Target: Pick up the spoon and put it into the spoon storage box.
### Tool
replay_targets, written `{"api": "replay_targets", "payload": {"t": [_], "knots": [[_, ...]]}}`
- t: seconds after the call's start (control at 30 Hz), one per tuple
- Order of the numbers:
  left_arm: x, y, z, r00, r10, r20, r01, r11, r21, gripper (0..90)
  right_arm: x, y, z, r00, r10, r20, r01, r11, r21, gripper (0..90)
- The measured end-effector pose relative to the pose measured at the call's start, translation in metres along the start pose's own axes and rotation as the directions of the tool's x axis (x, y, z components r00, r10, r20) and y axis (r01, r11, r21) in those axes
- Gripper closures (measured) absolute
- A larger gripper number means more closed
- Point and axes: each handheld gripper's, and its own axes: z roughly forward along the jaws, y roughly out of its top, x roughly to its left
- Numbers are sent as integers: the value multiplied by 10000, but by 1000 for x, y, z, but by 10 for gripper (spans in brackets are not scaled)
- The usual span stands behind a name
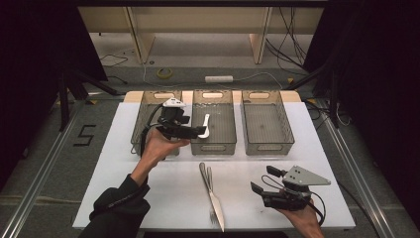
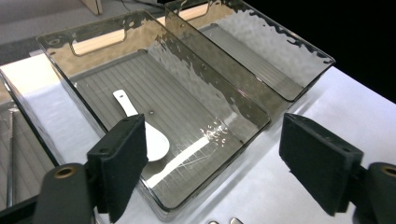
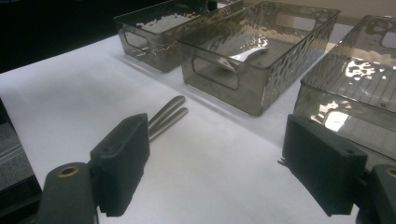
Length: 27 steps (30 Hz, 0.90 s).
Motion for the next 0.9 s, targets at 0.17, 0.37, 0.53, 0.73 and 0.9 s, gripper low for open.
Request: {"api": "replay_targets", "payload": {"t": [0.17, 0.37, 0.53, 0.73, 0.9], "knots": [[0, -13, -9, 9999, 130, 36, -129, 9997, -184, 210, 6, 3, 3, 9997, -161, -168, 163, 9998, 140, 238], [2, -32, -17, 9993, 378, 42, -377, 9991, -189, 205, 12, 8, 9, 9994, -236, -270, 250, 9982, 537, 238], [3, -52, -25, 9993, 371, 60, -368, 9987, -354, 201, 17, 14, 17, 9987, -310, -401, 344, 9957, 864, 241], [1, -67, -34, 9996, 295, -27, -297, 9968, -738, 201, 24, 21, 33, 9969, -405, -675, 505, 9868, 1539, 239], [-1, -78, -39, 9995, 265, -169, -279, 9958, -869, 200, 31, 25, 45, 9955, -603, -732, 730, 9799, 1858, 239]]}}
